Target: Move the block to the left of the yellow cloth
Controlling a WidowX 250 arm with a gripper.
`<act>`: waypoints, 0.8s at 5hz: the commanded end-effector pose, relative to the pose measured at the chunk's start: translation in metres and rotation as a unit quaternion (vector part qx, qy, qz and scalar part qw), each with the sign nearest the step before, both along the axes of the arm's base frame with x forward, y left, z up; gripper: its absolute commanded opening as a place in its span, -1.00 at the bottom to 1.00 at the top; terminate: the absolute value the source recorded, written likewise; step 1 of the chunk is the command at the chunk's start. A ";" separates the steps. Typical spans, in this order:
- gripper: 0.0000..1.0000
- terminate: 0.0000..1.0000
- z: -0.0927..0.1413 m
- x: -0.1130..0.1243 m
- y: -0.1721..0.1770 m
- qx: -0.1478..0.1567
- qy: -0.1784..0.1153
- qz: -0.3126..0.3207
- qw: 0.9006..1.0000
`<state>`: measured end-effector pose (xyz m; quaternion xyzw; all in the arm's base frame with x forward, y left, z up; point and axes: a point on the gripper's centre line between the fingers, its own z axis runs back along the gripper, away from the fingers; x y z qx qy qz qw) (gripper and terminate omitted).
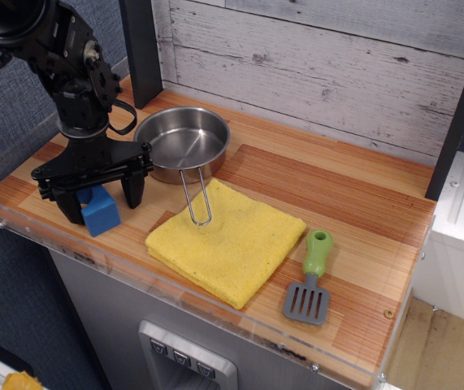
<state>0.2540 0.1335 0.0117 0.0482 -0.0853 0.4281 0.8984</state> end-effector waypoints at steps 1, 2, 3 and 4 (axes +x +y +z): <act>1.00 -1.00 0.043 -0.002 0.001 0.005 -0.056 -0.004 0.998; 1.00 -1.00 0.063 0.000 -0.001 0.010 -0.076 -0.015 0.997; 1.00 -1.00 0.089 0.004 -0.009 0.010 -0.104 -0.044 0.994; 1.00 -1.00 0.114 0.012 -0.025 0.017 -0.121 -0.090 0.988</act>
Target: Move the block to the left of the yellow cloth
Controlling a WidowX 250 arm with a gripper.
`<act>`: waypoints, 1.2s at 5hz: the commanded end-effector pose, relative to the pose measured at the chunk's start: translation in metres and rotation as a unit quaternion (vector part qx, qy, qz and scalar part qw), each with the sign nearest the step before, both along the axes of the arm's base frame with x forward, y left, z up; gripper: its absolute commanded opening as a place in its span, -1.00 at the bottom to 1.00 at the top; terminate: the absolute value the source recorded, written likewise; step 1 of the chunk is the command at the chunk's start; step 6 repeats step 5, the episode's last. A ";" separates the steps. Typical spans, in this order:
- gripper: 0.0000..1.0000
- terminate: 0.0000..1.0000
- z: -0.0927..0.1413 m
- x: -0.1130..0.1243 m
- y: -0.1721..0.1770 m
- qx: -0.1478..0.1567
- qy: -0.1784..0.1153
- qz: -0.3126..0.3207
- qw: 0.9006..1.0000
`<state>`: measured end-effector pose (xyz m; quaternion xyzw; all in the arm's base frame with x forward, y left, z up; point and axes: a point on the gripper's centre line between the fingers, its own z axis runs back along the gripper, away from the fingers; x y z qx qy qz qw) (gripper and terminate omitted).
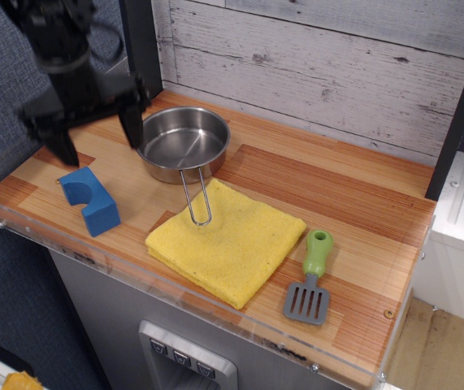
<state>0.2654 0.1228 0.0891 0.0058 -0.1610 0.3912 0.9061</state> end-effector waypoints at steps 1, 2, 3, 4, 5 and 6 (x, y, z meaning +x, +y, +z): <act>1.00 -1.00 0.050 0.011 -0.037 0.021 -0.052 -0.104 0.993; 1.00 -1.00 0.057 0.015 -0.053 0.019 -0.051 -0.167 0.984; 1.00 -1.00 0.057 0.014 -0.057 0.020 -0.052 -0.203 0.978; 1.00 -1.00 0.052 0.015 -0.060 0.005 -0.056 -0.240 0.969; 1.00 1.00 0.054 0.017 -0.062 0.006 -0.062 -0.266 0.962; 1.00 1.00 0.054 0.017 -0.062 0.006 -0.062 -0.266 0.962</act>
